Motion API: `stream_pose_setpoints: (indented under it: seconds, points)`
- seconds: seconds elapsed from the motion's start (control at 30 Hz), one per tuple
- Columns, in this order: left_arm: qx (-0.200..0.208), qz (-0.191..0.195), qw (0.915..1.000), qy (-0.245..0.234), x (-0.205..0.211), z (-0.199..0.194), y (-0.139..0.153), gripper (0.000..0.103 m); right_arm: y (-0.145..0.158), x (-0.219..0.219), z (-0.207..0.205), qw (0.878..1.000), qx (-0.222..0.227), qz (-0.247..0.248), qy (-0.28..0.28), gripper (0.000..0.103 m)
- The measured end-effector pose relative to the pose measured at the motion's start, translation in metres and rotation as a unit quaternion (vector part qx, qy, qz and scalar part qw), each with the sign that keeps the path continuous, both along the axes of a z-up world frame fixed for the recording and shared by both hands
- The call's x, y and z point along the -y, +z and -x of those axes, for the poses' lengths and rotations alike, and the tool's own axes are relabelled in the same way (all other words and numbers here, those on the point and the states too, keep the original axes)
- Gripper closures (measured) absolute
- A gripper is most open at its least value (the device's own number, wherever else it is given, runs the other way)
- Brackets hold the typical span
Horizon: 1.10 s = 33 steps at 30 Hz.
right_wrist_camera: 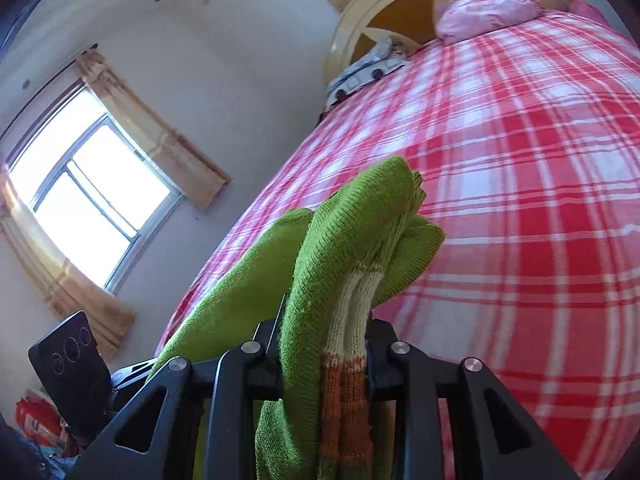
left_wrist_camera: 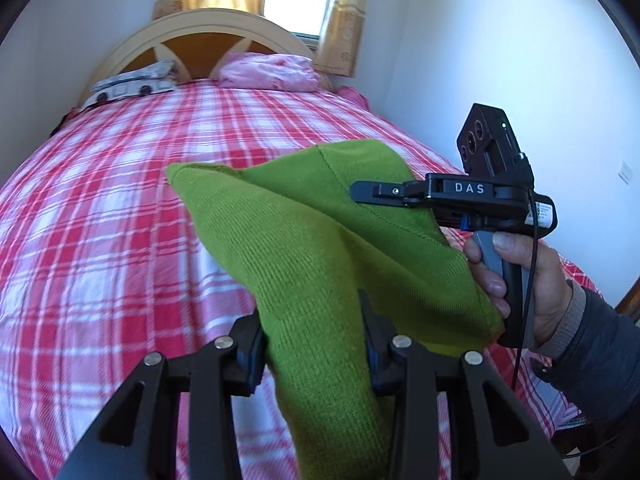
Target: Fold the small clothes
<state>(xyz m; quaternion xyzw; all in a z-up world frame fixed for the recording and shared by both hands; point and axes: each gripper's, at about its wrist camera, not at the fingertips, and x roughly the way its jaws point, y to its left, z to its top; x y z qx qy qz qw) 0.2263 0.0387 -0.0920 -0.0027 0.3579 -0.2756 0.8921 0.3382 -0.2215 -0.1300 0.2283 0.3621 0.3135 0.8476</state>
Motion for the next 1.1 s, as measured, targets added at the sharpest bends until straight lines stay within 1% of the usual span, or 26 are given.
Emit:
stream_pose_setpoints:
  seconds: [0.3, 0.5, 0.57, 0.8, 1.1]
  points:
    - [0.003, 0.006, 0.9980, 0.062, -0.063, 0.019, 0.001, 0.064, -0.001, -0.082, 0.007, 0.998, 0.004, -0.015, 0.060, 0.074]
    - [0.003, -0.009, 0.9951, 0.099, -0.099, 0.029, -0.003, 0.064, -0.006, -0.136, 0.005, 0.995, 0.001, -0.019, 0.097, 0.074]
    - [0.004, -0.014, 0.9942, 0.107, -0.110, 0.034, -0.003, 0.064, -0.008, -0.155, 0.005, 0.994, -0.001, -0.021, 0.112, 0.074]
    - [0.010, -0.048, 0.9898, 0.134, -0.141, 0.050, -0.005, 0.064, -0.012, -0.209, 0.004, 0.988, -0.006, -0.026, 0.154, 0.074]
    - [0.012, -0.064, 0.9862, 0.152, -0.168, 0.065, -0.009, 0.064, -0.017, -0.254, 0.003, 0.982, -0.012, -0.020, 0.185, 0.074]
